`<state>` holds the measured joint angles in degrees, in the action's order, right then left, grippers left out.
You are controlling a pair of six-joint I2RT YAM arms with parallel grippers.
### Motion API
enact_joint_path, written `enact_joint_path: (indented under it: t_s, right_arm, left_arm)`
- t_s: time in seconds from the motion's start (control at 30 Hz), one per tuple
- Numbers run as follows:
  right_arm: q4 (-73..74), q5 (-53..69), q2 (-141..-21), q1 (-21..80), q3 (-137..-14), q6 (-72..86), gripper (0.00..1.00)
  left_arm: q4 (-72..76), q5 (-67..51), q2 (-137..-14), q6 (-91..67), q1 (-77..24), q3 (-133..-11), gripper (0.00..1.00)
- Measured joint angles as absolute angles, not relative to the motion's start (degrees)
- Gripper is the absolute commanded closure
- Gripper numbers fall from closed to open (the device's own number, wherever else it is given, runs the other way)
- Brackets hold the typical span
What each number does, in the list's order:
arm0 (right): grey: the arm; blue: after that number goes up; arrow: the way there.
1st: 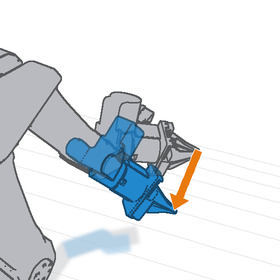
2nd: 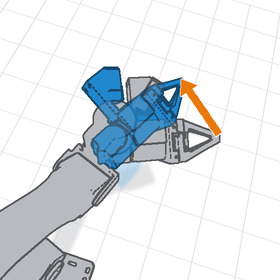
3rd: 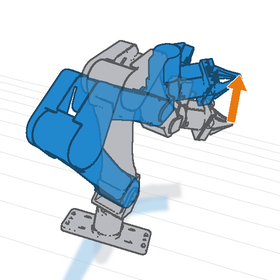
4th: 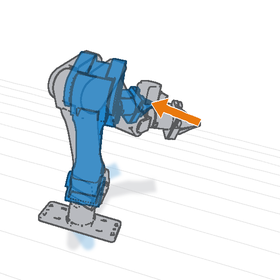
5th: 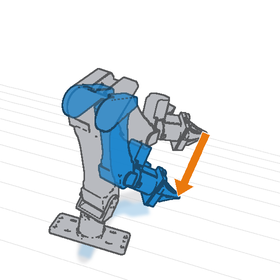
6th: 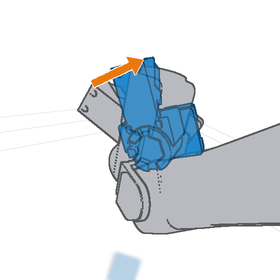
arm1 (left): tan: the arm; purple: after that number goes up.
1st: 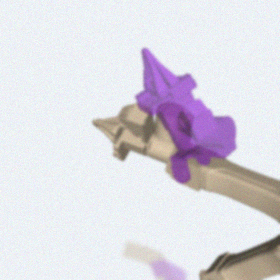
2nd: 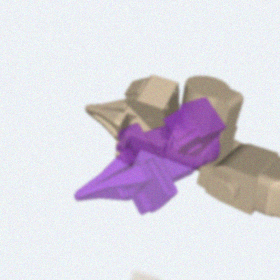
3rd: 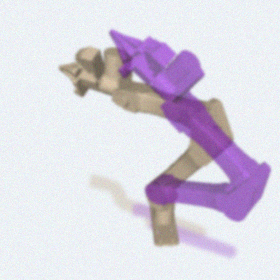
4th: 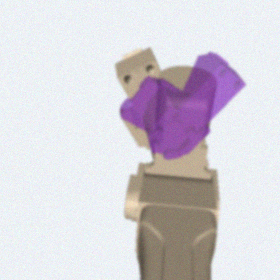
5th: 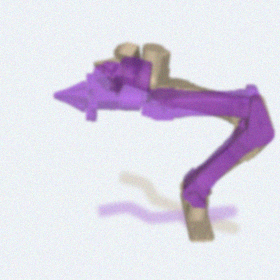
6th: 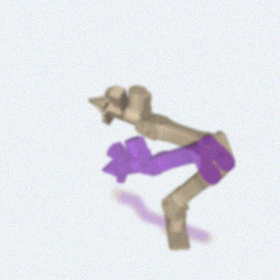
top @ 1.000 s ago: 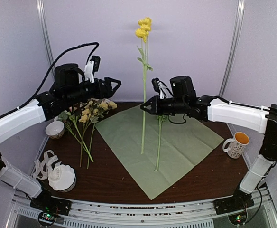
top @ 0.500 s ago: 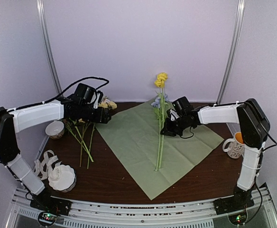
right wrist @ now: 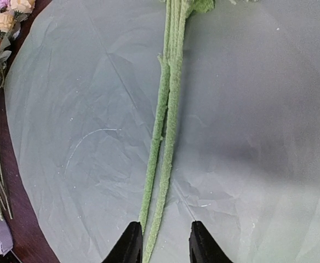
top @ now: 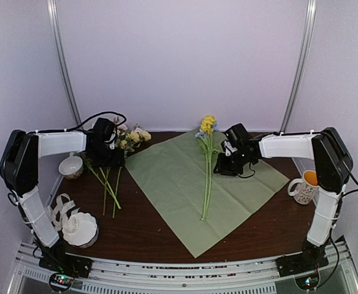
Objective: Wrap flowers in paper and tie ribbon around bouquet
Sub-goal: Pick up the fake flower from the corner of the board.
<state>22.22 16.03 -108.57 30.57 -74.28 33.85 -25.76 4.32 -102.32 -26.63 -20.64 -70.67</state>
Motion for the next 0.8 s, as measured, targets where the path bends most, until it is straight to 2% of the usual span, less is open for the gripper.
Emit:
enact_joint_path:
  t_s: [0.17, 0.3, 0.6, 0.67, 0.8]
  right_arm:
    - [23.64, 13.47, -104.62, 31.62, -74.30, 32.23, 0.68]
    - [23.88, 12.84, -103.61, 32.82, -74.52, 31.20, 0.68]
    - [25.19, 12.36, -103.61, 33.36, -74.52, 29.89, 0.68]
    - [25.32, 12.34, -103.61, 33.36, -74.52, 29.87, 0.68]
    - [25.52, 12.34, -103.61, 33.36, -74.52, 29.78, 0.68]
  left_arm:
    - [-26.50, 7.68, -102.50, -25.96, -15.35, -70.78, 0.64]
    - [-27.18, 7.44, -104.60, -25.30, -14.06, -71.59, 0.69]
    - [-28.40, 7.14, -109.84, -24.64, -13.96, -72.73, 0.66]
    - [-28.45, 7.35, -110.61, -24.53, -13.93, -73.30, 0.74]
    - [-28.60, 7.25, -111.83, -24.32, -13.91, -74.35, 0.98]
